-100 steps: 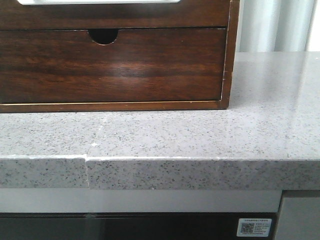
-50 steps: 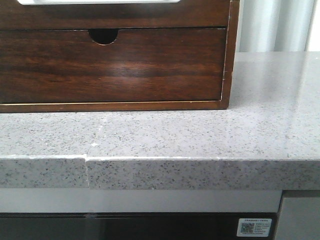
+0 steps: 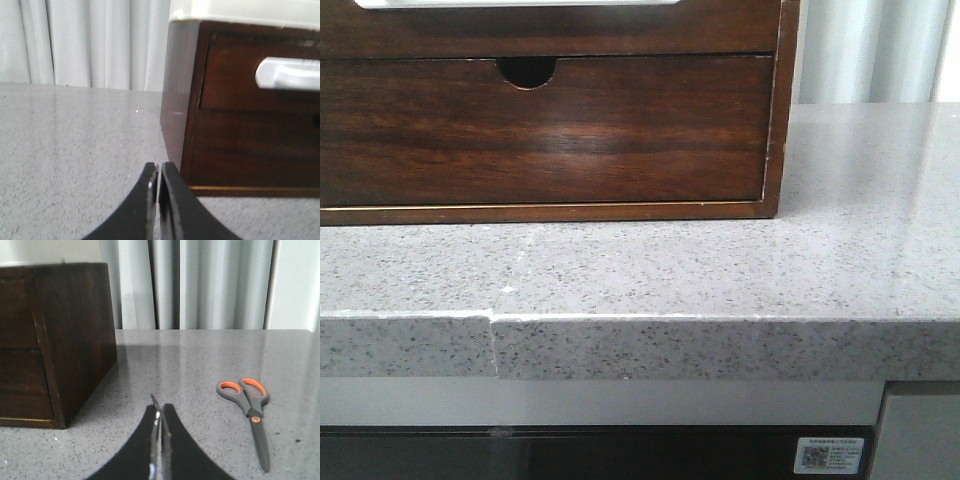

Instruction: Put scissors in drawer with both arms

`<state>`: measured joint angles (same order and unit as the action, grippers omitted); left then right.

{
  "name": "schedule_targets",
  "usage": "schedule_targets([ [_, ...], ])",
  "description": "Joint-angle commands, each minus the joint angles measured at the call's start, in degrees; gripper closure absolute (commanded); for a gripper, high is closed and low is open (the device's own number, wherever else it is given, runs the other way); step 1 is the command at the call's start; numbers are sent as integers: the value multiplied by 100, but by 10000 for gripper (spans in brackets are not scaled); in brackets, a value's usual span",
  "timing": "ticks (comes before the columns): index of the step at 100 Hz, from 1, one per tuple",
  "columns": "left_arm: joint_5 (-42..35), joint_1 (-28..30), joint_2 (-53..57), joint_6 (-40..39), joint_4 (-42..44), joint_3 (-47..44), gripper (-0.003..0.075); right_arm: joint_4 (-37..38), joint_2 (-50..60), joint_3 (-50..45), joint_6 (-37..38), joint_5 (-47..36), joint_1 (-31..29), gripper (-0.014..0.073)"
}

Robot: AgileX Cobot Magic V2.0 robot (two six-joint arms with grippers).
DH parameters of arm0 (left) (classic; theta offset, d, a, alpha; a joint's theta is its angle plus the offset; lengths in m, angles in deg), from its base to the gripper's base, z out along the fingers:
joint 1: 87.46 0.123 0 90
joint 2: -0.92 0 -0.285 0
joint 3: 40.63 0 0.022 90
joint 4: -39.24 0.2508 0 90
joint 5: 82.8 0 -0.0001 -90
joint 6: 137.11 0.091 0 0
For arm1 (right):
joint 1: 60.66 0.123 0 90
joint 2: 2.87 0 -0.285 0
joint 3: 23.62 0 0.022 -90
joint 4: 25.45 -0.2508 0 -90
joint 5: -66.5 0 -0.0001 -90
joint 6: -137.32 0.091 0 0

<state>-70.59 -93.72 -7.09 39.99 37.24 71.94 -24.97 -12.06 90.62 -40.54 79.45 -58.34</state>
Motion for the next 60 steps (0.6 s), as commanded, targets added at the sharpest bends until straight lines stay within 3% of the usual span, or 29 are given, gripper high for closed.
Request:
schedule_targets([
  [1, 242, 14, -306, -47, -214, 685, 741, 113, -390, 650, -30, 150, -36, 662],
  [17, 1222, 14, -969, -47, -231, 1564, 741, 374, -1268, 1666, -30, 1326, -36, 662],
  [36, 1787, 14, -1661, 26, -231, 2262, 741, 584, -2205, 2539, -30, 2442, -36, 662],
  [60, 1654, 14, -1869, 26, -231, 2400, 741, 634, -2661, 2718, -30, 2510, -36, 662],
])
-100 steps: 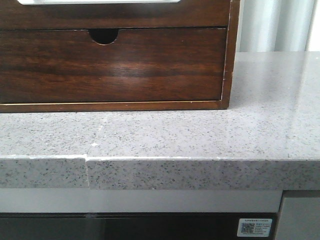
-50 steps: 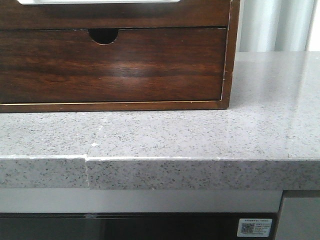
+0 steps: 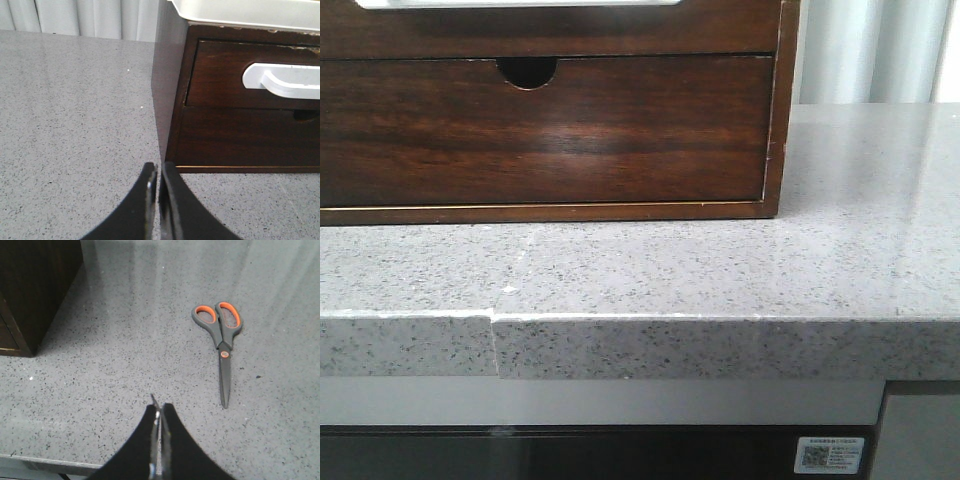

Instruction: Put scissors in drawer with both arms

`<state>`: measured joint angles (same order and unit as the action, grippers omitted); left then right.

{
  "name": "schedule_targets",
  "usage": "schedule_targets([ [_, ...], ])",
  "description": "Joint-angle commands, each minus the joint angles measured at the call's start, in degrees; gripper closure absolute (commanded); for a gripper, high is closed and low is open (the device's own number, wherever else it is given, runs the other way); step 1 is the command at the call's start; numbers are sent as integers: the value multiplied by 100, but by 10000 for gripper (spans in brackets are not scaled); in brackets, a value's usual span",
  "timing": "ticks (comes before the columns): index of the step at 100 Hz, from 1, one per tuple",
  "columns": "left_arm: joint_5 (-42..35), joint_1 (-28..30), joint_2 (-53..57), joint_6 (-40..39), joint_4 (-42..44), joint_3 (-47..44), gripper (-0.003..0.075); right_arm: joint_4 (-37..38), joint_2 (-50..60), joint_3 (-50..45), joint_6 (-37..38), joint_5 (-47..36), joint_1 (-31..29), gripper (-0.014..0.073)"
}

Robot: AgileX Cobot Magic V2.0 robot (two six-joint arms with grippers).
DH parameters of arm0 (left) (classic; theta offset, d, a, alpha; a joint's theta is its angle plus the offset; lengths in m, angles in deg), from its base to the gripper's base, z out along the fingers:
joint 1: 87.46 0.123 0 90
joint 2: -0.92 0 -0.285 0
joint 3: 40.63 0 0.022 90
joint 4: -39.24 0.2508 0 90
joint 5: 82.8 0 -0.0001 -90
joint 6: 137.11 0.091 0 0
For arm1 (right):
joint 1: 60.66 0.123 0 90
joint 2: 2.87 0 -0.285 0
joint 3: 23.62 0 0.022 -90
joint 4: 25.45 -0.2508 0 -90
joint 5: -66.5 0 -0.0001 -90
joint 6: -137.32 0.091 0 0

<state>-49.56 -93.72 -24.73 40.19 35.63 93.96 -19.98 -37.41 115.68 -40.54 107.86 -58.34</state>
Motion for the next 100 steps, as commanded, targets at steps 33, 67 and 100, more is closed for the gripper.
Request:
schedule_targets([
  [33, -448, 14, -104, 5, -71, 197, 741, 124, -152, 212, -30, -339, -36, 662],
  [67, -420, 14, -130, 5, 492, 186, 692, 532, -152, 212, -5, -364, -36, 414],
  [100, -420, 14, -141, 5, 657, 186, 205, 827, -152, 212, -5, -435, -36, 39],
])
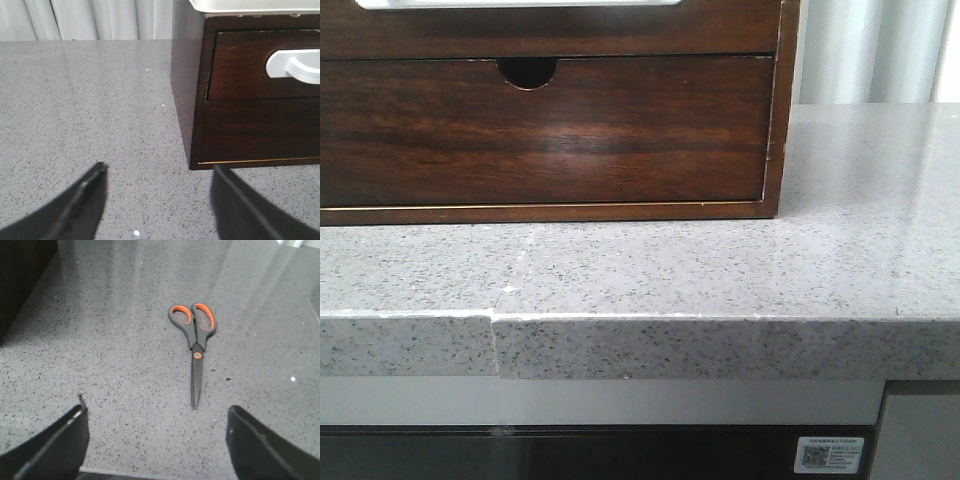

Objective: Put scissors in drawer with both arms
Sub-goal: 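Hook the left gripper under the white handle of the wooden drawer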

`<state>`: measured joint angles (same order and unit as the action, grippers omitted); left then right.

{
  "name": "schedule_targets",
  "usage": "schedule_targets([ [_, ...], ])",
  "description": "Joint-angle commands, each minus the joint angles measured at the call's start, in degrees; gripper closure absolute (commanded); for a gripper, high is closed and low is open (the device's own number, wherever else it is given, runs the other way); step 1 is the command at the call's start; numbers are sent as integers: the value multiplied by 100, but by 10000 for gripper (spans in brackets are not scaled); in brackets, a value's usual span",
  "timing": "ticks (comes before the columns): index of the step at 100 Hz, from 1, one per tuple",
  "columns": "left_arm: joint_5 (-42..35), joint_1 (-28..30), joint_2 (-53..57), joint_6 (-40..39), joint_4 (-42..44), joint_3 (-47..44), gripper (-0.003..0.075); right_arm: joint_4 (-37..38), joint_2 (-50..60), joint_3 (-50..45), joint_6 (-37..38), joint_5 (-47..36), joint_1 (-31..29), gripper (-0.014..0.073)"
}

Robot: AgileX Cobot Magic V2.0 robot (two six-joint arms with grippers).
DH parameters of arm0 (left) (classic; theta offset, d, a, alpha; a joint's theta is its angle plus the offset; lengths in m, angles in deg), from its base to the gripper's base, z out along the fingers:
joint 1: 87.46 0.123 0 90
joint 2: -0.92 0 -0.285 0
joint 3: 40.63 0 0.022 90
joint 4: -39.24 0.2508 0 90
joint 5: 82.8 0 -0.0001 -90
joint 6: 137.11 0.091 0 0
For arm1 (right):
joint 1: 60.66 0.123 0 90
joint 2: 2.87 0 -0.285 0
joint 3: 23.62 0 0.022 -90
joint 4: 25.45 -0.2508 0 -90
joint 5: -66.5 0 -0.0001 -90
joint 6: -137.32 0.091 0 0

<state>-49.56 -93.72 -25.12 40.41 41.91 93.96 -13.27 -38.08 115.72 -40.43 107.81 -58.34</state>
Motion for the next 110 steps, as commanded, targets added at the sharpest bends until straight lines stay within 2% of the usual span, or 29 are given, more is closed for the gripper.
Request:
schedule_targets([
  [1, -420, 14, -103, -16, 29, 186, 206, 157, -85, 208, -17, -430, -36, 39],
  [29, -528, 14, -103, -16, -268, 186, 210, 51, -85, 208, -17, -468, -36, 39],
  [48, -614, 14, -127, -16, -1884, 186, 210, 36, -94, 208, 134, -310, -45, 39],
  [62, -665, 14, -309, -2, -2877, 186, 210, 632, -193, 208, 1113, 119, -58, 39],
  [72, -715, 14, -652, 248, -3529, 186, 210, 918, -334, 212, 1424, 388, -58, 39],
  [84, -716, 14, -1198, 1144, -4937, 186, 210, 938, -459, 222, 1649, 523, -58, 39],
  [100, -692, 14, -2004, 2987, -7146, 198, 210, 914, -719, 328, 1756, 598, -58, 41],
  [110, -515, 14, -2515, 4197, -8435, 198, 210, 914, -1015, 540, 1756, 777, -58, 76],
])
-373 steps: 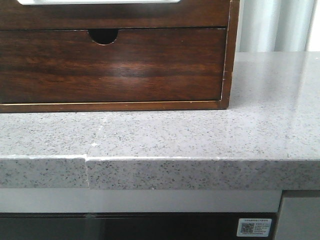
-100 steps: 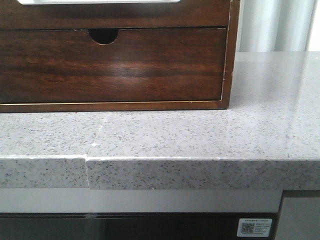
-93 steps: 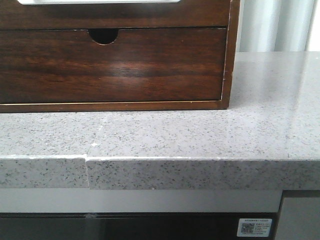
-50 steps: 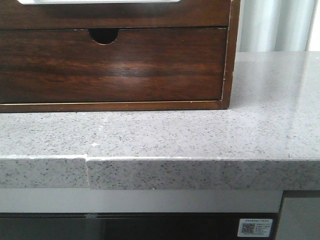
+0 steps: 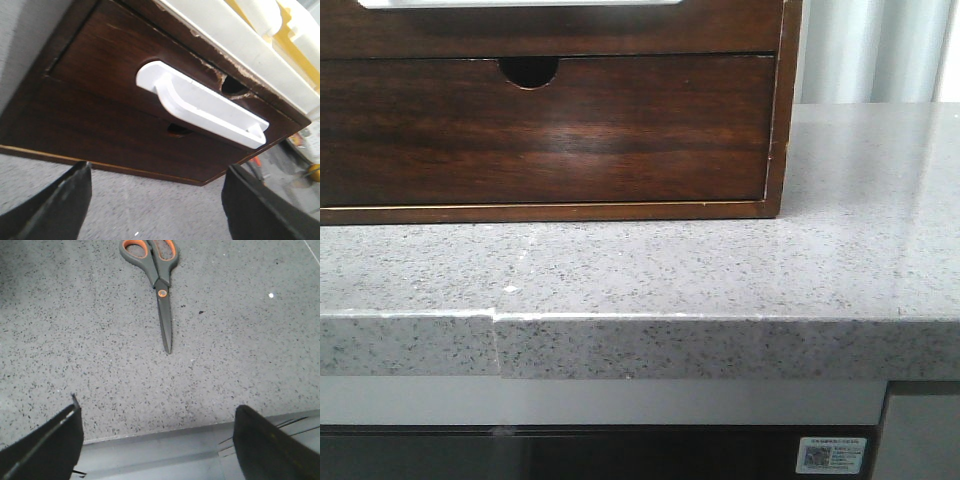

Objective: Put scissors in drawer with both arms
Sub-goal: 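Hook the left gripper under the white handle of the wooden drawer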

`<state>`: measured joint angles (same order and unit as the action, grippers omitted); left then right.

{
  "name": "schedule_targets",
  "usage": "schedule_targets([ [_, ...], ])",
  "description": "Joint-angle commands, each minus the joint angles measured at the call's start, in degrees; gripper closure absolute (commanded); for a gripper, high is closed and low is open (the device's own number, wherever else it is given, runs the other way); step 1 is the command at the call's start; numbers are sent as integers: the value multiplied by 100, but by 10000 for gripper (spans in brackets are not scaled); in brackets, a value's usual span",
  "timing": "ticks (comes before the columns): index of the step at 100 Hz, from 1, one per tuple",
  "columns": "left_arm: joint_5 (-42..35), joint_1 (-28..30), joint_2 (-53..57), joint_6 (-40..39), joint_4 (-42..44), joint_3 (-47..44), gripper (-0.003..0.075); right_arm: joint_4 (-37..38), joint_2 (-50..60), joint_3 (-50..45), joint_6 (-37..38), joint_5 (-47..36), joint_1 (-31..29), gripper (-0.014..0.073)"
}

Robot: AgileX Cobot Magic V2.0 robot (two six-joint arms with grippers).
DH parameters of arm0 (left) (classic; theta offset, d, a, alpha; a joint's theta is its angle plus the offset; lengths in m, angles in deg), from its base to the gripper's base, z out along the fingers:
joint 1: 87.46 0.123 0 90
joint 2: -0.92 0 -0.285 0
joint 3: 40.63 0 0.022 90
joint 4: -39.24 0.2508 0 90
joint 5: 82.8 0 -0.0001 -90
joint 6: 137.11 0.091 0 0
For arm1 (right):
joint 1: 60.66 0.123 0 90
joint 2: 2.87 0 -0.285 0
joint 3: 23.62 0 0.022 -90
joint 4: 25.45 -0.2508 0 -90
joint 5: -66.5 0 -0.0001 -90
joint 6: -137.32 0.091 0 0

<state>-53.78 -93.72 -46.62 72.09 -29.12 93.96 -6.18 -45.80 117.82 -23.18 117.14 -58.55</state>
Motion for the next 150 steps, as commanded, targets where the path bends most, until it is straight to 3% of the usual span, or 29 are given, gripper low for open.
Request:
schedule_targets([
  [1, -74, 14, -398, 1104, -1501, 198, 210, 205, -265, 365, 31, -143, -36, 80],
  [14, 322, 14, -934, 2273, -2725, 198, 210, 205, -585, 662, 31, 44, -36, 123],
  [39, 1300, 14, -1819, 3273, -3871, 237, 210, 235, -914, 977, 31, 128, -47, 123],
  [64, 1895, 14, -2428, 3283, -3871, 593, 210, 189, -1598, 1328, -208, 188, -85, 123],
  [83, 1987, 26, -2539, 3283, -3871, 805, 210, -222, -1803, 1389, -803, 147, -783, 123],
  [98, 1835, 39, -2539, 3283, -3871, 826, 210, -1484, -1896, 1389, -1950, 81, -1923, 123],
  [112, 1800, 39, -2539, 3215, -3871, 867, 210, -2883, -1896, 1389, -3037, 121, -2435, 123],
  [150, 1874, 39, -3006, 2627, -3871, 1211, 212, -2790, -1896, 1389, -3090, 4, -2444, 123],
])
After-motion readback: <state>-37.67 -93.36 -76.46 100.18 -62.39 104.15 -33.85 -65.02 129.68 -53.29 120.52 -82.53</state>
